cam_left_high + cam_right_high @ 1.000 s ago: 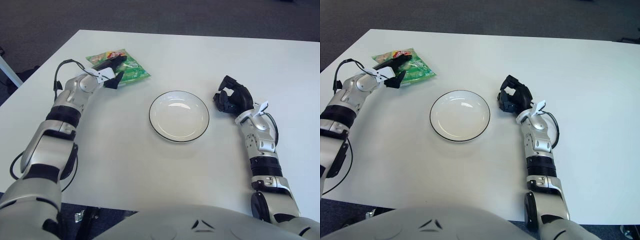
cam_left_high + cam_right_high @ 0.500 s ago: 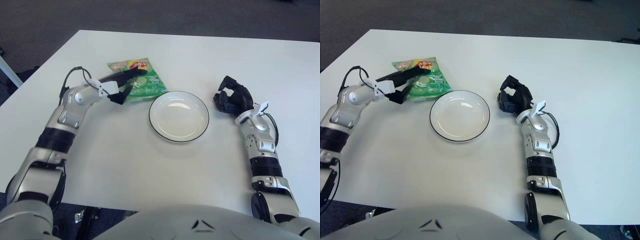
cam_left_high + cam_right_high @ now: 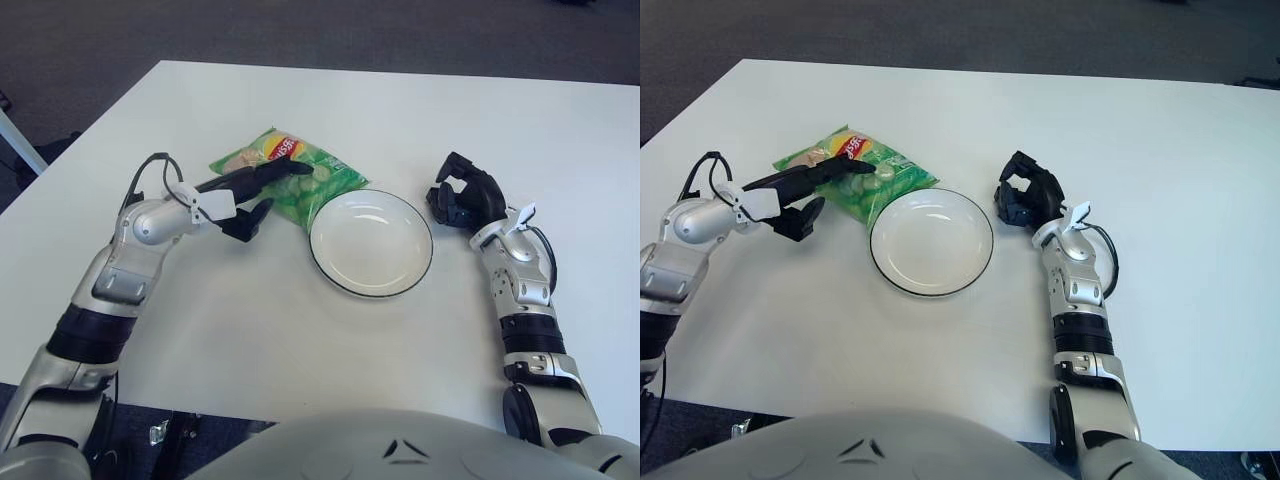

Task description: Put the snack into the plate.

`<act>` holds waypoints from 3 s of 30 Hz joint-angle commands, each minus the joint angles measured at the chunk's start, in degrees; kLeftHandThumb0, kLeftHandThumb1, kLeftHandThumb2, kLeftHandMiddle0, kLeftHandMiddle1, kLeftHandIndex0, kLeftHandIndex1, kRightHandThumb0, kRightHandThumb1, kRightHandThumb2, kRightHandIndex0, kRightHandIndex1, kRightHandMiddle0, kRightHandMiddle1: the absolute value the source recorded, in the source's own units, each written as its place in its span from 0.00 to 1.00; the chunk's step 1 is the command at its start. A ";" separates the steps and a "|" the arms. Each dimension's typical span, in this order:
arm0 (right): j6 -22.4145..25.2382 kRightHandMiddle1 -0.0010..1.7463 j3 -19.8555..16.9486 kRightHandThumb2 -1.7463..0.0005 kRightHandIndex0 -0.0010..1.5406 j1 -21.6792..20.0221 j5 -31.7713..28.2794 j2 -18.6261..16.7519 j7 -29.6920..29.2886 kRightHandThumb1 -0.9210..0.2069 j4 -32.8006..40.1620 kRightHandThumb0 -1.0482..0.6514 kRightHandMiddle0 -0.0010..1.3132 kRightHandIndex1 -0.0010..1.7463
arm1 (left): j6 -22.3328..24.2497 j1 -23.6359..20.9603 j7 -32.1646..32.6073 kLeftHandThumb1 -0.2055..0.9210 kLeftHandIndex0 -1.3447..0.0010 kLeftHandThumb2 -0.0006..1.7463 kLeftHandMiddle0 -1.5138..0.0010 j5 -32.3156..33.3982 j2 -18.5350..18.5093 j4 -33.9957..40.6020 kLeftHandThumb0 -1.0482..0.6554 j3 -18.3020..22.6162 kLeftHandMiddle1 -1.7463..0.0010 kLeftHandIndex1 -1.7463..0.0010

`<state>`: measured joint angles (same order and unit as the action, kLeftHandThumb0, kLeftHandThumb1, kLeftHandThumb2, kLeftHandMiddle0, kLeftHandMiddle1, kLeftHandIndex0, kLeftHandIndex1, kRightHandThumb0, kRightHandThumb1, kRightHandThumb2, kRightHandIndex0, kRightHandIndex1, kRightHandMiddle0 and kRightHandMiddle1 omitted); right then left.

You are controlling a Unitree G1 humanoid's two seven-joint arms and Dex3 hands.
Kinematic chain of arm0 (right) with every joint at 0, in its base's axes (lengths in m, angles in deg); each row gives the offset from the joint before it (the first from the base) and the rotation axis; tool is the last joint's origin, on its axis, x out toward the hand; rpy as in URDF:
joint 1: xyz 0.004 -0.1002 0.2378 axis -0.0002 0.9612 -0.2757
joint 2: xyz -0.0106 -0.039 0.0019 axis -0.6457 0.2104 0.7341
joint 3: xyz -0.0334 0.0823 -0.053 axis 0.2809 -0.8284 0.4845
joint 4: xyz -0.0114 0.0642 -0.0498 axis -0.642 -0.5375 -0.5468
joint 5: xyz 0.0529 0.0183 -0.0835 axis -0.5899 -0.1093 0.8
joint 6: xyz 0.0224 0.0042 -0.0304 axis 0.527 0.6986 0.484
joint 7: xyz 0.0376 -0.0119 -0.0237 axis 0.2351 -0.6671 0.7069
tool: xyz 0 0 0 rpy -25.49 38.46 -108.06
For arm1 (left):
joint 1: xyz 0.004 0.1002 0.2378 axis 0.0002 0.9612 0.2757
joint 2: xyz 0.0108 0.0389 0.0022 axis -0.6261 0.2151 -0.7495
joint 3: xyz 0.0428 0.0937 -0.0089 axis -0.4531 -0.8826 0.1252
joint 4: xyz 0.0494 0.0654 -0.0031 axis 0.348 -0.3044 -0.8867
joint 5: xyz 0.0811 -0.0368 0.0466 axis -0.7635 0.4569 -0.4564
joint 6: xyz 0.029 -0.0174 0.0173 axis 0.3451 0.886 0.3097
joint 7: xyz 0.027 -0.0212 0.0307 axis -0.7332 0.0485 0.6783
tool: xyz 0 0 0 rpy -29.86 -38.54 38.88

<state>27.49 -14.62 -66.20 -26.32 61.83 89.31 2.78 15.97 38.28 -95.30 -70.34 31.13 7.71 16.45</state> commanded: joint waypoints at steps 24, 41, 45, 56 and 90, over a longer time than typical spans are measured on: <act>1.13 1.00 0.07 0.27 0.82 3.57 0.20 -0.64 -0.39 0.50 -2.22 0.34 0.44 1.00 | 6.78 3.13 -1.12 1.00 1.00 0.67 0.81 -4.29 -3.50 12.35 0.10 1.27 0.89 0.70; 1.29 1.00 0.33 0.27 0.82 3.79 0.38 -0.69 -0.99 0.50 -1.77 0.34 0.45 1.00 | -20.74 -4.66 39.82 1.00 1.00 0.52 0.89 -39.56 -1.09 -13.40 0.07 -3.55 0.91 0.63; 1.32 1.00 0.32 0.27 0.82 3.73 0.13 -0.64 -0.73 0.50 -1.92 0.34 0.45 1.00 | -20.71 -5.86 43.84 1.00 1.00 0.47 0.90 -43.77 -1.05 -15.04 0.06 -4.09 0.92 0.63; 1.34 1.00 0.33 0.27 0.82 3.86 0.08 -0.52 -0.44 0.51 -1.93 0.34 0.45 1.00 | -20.84 -12.33 52.06 1.00 1.00 0.29 0.98 -52.01 -1.34 -22.84 0.01 -7.01 0.97 0.82; 3.40 1.00 0.79 0.28 0.82 5.29 0.00 -1.15 -1.45 0.50 1.34 0.34 0.44 1.00 | -44.72 -37.37 14.17 0.86 1.00 0.03 1.00 -29.83 1.27 -56.01 0.05 -19.17 1.00 1.00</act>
<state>29.52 -14.15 -64.77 -26.39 61.86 88.23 5.72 -29.90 1.90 -75.33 -103.65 31.80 -49.04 -2.78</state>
